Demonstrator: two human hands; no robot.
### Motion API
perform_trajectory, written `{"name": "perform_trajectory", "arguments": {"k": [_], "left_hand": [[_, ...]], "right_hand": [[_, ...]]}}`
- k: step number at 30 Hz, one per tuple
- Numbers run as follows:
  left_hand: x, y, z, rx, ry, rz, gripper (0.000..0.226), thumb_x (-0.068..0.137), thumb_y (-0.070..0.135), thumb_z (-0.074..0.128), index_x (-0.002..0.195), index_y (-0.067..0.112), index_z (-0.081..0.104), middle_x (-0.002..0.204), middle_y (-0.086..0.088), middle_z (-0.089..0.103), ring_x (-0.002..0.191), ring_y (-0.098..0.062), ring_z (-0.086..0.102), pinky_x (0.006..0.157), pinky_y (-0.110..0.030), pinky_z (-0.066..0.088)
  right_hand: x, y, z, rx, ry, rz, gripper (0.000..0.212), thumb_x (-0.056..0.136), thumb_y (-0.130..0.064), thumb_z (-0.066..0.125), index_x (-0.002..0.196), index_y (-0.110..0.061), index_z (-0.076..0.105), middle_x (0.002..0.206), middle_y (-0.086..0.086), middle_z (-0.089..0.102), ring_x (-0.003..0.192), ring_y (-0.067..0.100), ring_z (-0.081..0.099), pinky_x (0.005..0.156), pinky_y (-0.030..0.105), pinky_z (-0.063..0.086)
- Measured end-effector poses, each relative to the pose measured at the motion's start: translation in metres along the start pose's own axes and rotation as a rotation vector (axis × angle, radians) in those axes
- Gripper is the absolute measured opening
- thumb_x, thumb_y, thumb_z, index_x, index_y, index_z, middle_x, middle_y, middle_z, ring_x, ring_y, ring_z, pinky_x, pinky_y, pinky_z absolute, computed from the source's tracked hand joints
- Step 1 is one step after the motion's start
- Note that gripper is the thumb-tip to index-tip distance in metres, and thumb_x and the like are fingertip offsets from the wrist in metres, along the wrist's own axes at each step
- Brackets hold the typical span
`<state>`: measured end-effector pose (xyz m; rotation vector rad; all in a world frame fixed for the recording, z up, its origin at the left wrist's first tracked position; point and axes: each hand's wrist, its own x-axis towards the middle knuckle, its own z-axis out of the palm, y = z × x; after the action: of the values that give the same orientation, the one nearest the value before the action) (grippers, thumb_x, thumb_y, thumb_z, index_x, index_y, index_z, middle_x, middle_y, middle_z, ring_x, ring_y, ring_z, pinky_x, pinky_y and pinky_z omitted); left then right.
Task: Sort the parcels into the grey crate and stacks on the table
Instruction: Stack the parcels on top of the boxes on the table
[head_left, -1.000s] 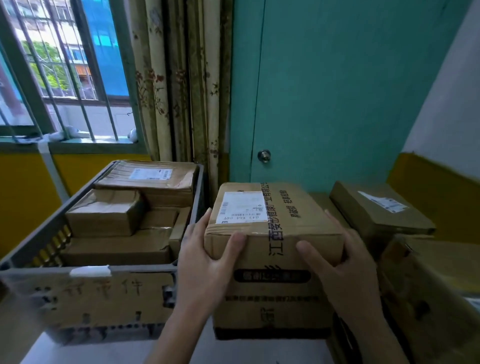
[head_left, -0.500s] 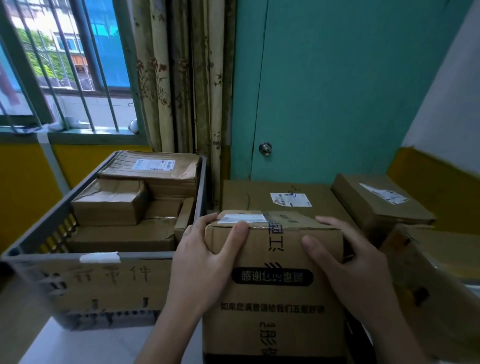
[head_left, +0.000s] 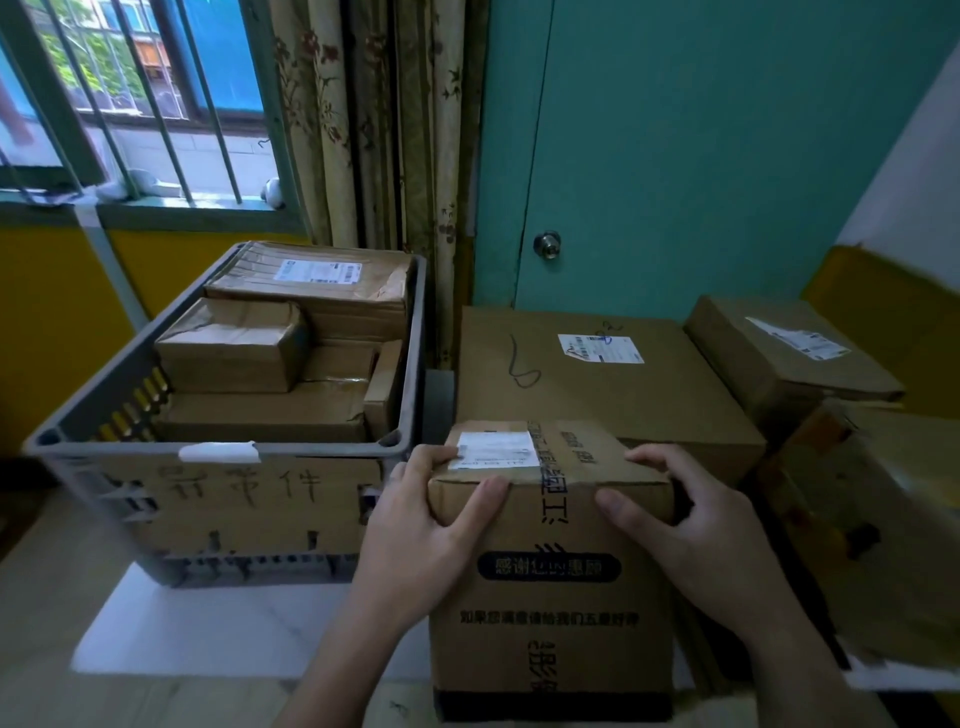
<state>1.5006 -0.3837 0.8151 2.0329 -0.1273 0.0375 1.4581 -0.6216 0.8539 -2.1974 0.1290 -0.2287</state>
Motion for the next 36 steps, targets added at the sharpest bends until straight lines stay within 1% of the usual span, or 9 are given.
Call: {"name": "perform_trajectory", "arguments": {"k": [6, 13, 18, 22, 25, 28, 31, 33, 36], "left_hand": [[-0.002, 0.003, 0.008, -0.038, 0.034, -0.014, 0.078, 0.061, 0.089, 0.045, 0.121, 0.039, 0.052, 0.118, 0.012, 0.056, 0.105, 0.003, 0.052, 0.079, -0.016, 0.044], [-0.001, 0.008, 0.010, -0.057, 0.047, -0.051, 0.076, 0.060, 0.090, 0.047, 0.120, 0.043, 0.049, 0.119, 0.010, 0.056, 0.109, -0.010, 0.057, 0.092, -0.039, 0.054], [-0.002, 0.014, 0.005, -0.169, 0.025, -0.064, 0.065, 0.067, 0.090, 0.045, 0.113, 0.044, 0.055, 0.119, 0.010, 0.060, 0.108, -0.010, 0.061, 0.091, -0.044, 0.055], [-0.003, 0.035, -0.008, -0.407, 0.034, -0.072, 0.054, 0.084, 0.079, 0.043, 0.107, 0.036, 0.065, 0.107, 0.007, 0.069, 0.095, -0.001, 0.064, 0.079, -0.024, 0.052], [0.000, 0.037, -0.013, -0.582, 0.023, -0.219, 0.053, 0.081, 0.063, 0.052, 0.125, 0.034, 0.062, 0.102, 0.004, 0.074, 0.096, -0.013, 0.070, 0.082, -0.035, 0.055], [0.001, 0.032, -0.014, -0.637, -0.068, -0.389, 0.062, 0.087, 0.045, 0.066, 0.142, 0.021, 0.050, 0.110, -0.006, 0.074, 0.094, -0.019, 0.072, 0.075, -0.034, 0.057], [-0.004, 0.023, -0.005, -0.655, -0.134, -0.444, 0.037, 0.094, 0.031, 0.066, 0.125, 0.013, 0.062, 0.097, -0.005, 0.078, 0.076, -0.014, 0.075, 0.058, -0.026, 0.055], [-0.006, 0.016, 0.004, -0.622, -0.109, -0.463, 0.035, 0.091, 0.029, 0.069, 0.121, 0.014, 0.061, 0.105, -0.003, 0.076, 0.082, -0.013, 0.075, 0.064, -0.026, 0.056], [-0.007, 0.010, 0.013, -0.553, -0.101, -0.478, 0.039, 0.089, 0.031, 0.073, 0.119, 0.016, 0.053, 0.108, -0.002, 0.072, 0.079, -0.008, 0.073, 0.056, -0.017, 0.053]], "right_hand": [[-0.002, 0.006, 0.004, 0.074, 0.039, 0.025, 0.064, 0.056, -0.081, 0.064, 0.111, -0.048, 0.061, 0.100, -0.031, 0.065, 0.092, -0.006, 0.064, 0.075, 0.035, 0.061], [-0.004, 0.000, 0.009, 0.110, 0.122, 0.021, 0.051, 0.061, -0.073, 0.066, 0.107, -0.052, 0.060, 0.094, -0.050, 0.056, 0.092, -0.019, 0.056, 0.072, 0.022, 0.053], [-0.006, -0.003, 0.007, 0.137, 0.178, 0.022, 0.068, 0.054, -0.080, 0.062, 0.113, -0.047, 0.063, 0.093, -0.032, 0.065, 0.091, -0.013, 0.061, 0.074, 0.025, 0.057], [-0.006, -0.008, 0.000, 0.199, 0.220, -0.016, 0.066, 0.056, -0.078, 0.062, 0.114, -0.047, 0.064, 0.098, -0.031, 0.065, 0.092, -0.008, 0.063, 0.069, 0.023, 0.056], [-0.005, -0.006, -0.003, 0.264, 0.243, -0.031, 0.074, 0.060, -0.088, 0.052, 0.119, -0.045, 0.063, 0.111, -0.031, 0.061, 0.103, -0.011, 0.059, 0.077, 0.014, 0.050], [-0.005, 0.002, -0.004, 0.334, 0.178, 0.042, 0.090, 0.062, -0.095, 0.043, 0.134, -0.043, 0.054, 0.128, -0.021, 0.056, 0.123, 0.006, 0.053, 0.104, 0.032, 0.044], [-0.004, 0.011, -0.005, 0.389, 0.122, 0.189, 0.094, 0.068, -0.085, 0.058, 0.143, -0.029, 0.050, 0.135, -0.008, 0.059, 0.124, 0.015, 0.054, 0.108, 0.042, 0.043], [-0.001, 0.017, -0.005, 0.352, 0.078, 0.271, 0.099, 0.061, -0.087, 0.063, 0.138, -0.025, 0.058, 0.124, -0.006, 0.068, 0.116, 0.016, 0.062, 0.103, 0.043, 0.048], [0.001, 0.021, 0.005, 0.300, -0.009, 0.355, 0.057, 0.079, -0.061, 0.068, 0.119, -0.021, 0.071, 0.095, -0.009, 0.076, 0.092, 0.010, 0.069, 0.080, 0.030, 0.053]]}}
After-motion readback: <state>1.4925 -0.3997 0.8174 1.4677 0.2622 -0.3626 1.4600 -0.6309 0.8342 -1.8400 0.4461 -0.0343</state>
